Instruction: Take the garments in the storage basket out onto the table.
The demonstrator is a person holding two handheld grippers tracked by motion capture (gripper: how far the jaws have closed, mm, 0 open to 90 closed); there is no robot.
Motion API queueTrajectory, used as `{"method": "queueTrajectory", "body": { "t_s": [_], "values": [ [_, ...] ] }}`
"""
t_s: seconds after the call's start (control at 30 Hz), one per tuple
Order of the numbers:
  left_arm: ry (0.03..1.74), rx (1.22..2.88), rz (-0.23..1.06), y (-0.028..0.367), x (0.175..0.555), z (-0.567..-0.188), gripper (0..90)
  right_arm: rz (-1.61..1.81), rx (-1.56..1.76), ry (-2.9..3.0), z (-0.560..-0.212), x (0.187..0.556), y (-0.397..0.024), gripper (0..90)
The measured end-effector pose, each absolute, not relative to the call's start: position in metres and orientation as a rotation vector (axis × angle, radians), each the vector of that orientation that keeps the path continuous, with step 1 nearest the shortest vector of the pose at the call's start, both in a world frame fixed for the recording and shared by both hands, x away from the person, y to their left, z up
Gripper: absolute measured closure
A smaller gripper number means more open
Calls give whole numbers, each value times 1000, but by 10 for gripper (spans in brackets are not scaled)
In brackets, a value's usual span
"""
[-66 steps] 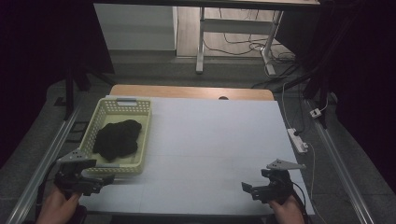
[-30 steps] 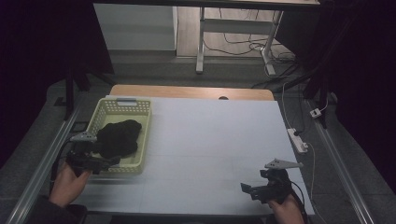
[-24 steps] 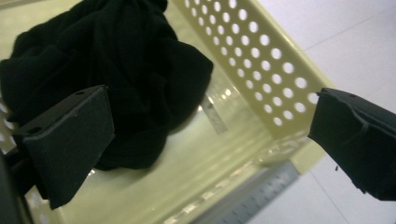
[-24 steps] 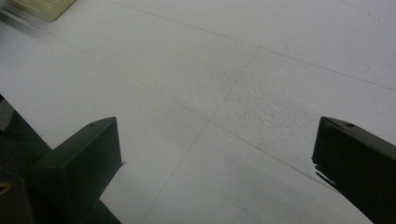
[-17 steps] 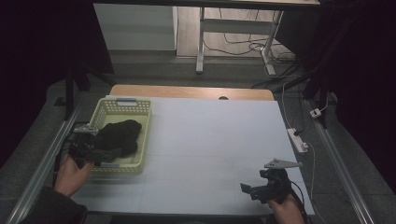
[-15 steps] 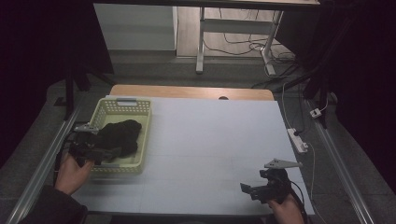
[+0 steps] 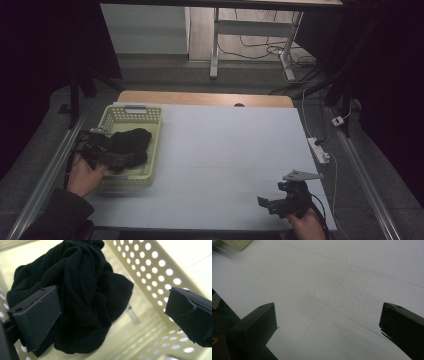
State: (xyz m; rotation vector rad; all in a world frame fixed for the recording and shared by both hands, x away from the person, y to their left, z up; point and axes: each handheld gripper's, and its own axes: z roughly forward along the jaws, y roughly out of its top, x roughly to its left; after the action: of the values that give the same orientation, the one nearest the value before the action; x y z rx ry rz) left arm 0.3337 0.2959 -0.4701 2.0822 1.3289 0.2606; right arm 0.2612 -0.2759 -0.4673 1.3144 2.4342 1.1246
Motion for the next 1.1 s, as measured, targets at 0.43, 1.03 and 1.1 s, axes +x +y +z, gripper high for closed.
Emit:
{"method": "queueTrajectory", "body": {
  "t_s": [0.43,1.03,1.1],
  "values": [
    [1357,2122,277,296,359,-470,3,1116,1311,2442,-468,261,-275,13],
    [1480,2135,220,303,411,-488,0,1105,1312,2448,-468,262,-274,13],
    [1489,2143,210,302,415,-493,0,1104,1312,2449,-468,262,-274,13]
  ]
}}
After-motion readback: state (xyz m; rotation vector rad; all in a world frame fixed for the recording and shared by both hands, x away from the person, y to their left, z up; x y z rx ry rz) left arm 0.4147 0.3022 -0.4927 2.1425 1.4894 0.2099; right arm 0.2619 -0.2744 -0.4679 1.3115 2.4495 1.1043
